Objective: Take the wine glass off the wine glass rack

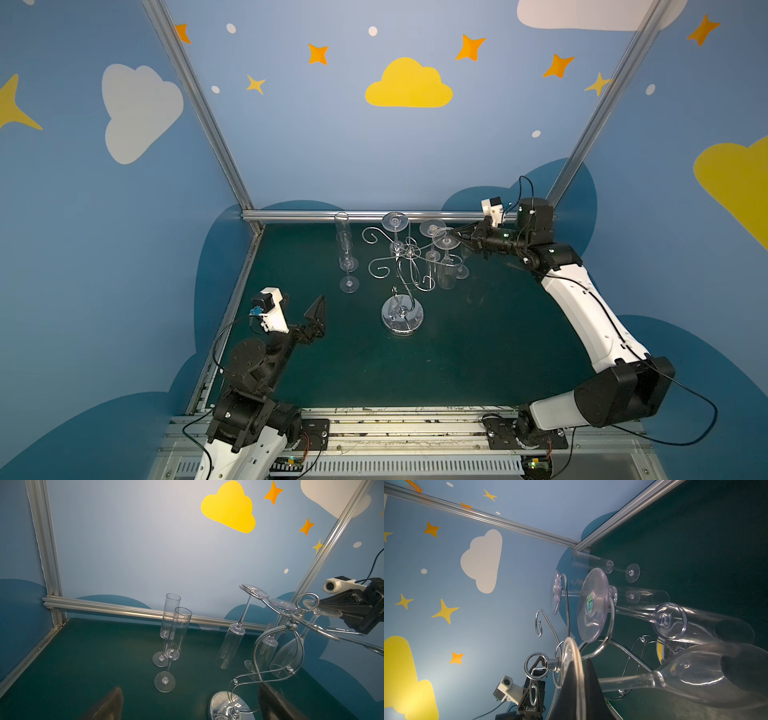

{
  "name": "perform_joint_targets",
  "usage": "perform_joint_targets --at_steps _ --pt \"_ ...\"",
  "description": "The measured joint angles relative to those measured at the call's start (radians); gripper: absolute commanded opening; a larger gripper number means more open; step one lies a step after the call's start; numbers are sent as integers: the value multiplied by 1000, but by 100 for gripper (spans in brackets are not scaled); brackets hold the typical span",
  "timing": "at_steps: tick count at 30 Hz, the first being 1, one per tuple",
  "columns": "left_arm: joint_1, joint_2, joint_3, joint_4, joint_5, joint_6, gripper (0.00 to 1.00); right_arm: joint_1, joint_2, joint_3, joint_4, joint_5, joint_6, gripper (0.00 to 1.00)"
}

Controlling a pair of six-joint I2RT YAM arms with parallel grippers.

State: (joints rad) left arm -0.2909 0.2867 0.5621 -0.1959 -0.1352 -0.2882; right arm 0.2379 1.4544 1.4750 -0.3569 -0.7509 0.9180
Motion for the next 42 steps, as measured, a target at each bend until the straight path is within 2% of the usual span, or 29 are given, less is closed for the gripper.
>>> perform_joint_targets --at_steps 14,22,28,37,42 --pt "0 1 7 -37 -72 -9 99 -75 -64 -24 -48 21 -48 0" --pt "0 4 31 -49 -83 -42 99 -101 -124 -24 -111 56 -130 0" --pt "0 51 62 -40 46 -45 99 -102 -183 -18 -183 124 -233 0" --pt "0 241 293 -67 271 -89 98 -87 -325 10 -203 218 -426 0" --pt "0 321 362 -57 429 -167 94 23 -424 -4 -158 257 -628 0"
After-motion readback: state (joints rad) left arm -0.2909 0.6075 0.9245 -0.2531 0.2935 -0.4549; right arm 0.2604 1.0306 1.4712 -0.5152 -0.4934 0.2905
